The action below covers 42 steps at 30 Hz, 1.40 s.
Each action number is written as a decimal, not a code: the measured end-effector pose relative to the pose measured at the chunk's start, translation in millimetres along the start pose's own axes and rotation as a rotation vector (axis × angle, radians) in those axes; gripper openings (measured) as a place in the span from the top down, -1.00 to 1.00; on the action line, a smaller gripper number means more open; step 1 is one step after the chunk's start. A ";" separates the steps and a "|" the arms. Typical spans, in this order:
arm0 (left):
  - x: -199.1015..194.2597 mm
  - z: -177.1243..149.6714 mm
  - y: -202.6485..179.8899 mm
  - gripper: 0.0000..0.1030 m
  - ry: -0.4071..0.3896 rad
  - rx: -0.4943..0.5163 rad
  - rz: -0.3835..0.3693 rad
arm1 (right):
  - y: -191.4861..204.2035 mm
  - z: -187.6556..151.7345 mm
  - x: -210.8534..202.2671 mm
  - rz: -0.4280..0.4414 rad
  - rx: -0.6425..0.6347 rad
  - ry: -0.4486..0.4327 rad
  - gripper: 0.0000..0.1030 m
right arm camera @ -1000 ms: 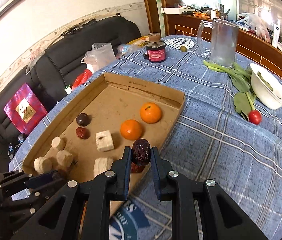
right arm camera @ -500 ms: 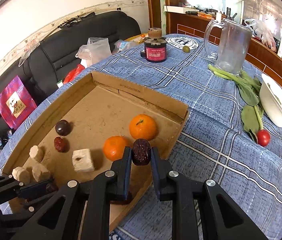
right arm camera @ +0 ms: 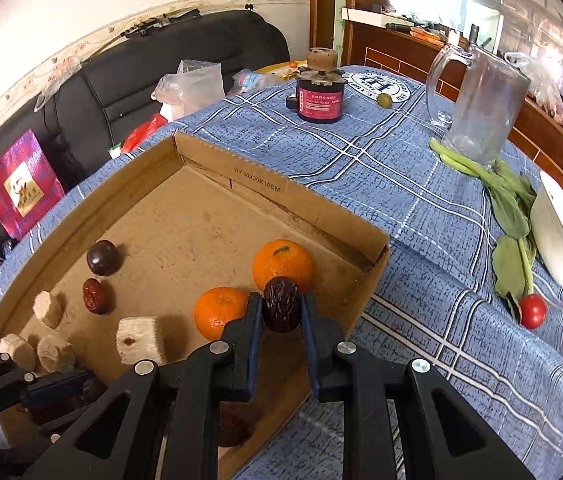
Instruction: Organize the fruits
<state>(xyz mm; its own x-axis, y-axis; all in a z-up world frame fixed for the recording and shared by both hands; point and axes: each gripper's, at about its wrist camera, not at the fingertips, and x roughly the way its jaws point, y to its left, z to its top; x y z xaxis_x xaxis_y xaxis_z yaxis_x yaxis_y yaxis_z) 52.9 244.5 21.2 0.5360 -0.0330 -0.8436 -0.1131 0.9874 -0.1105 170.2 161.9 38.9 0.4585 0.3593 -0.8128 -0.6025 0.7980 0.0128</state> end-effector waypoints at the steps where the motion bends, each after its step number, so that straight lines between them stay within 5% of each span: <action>1: 0.1 0.1 -0.2 0.62 0.000 -0.002 0.000 | 1.0 0.1 0.5 -0.008 -0.008 -0.001 0.59; 13: -0.2 -0.9 -1.0 0.59 -0.003 0.006 0.019 | 8.9 1.3 6.8 -0.097 -0.084 -0.008 0.60; 28: -21.5 -11.5 -0.5 0.02 -0.047 0.006 -0.006 | 18.6 -20.8 -40.6 -0.135 -0.030 -0.055 0.39; 33: -43.7 -17.0 -2.0 -0.35 -0.105 0.032 -0.015 | 11.9 -49.1 -85.0 -0.174 0.076 -0.083 -0.06; 35: -52.1 -18.2 -1.7 -0.44 -0.122 0.040 -0.021 | 9.5 -64.9 -104.4 -0.202 0.133 -0.079 -0.52; 37: -62.7 -20.8 0.7 -0.46 -0.147 0.040 -0.016 | 9.2 -79.9 -119.5 -0.225 0.188 -0.064 -0.78; 39: -74.5 -23.6 5.1 -0.71 -0.173 0.021 0.004 | 12.7 -100.3 -137.8 -0.233 0.247 -0.046 -0.80; 42: -98.1 -36.4 14.7 -0.79 -0.231 -0.029 0.011 | 22.1 -127.1 -152.6 -0.229 0.297 0.012 -0.90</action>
<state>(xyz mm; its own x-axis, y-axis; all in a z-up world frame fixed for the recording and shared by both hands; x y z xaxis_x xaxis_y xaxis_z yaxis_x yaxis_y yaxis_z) -31.8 256.7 83.2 0.7115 0.0171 -0.7025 -0.1419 0.9826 -0.1198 3.9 63.2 89.2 0.5505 0.1509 -0.8211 -0.2689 0.9632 -0.0032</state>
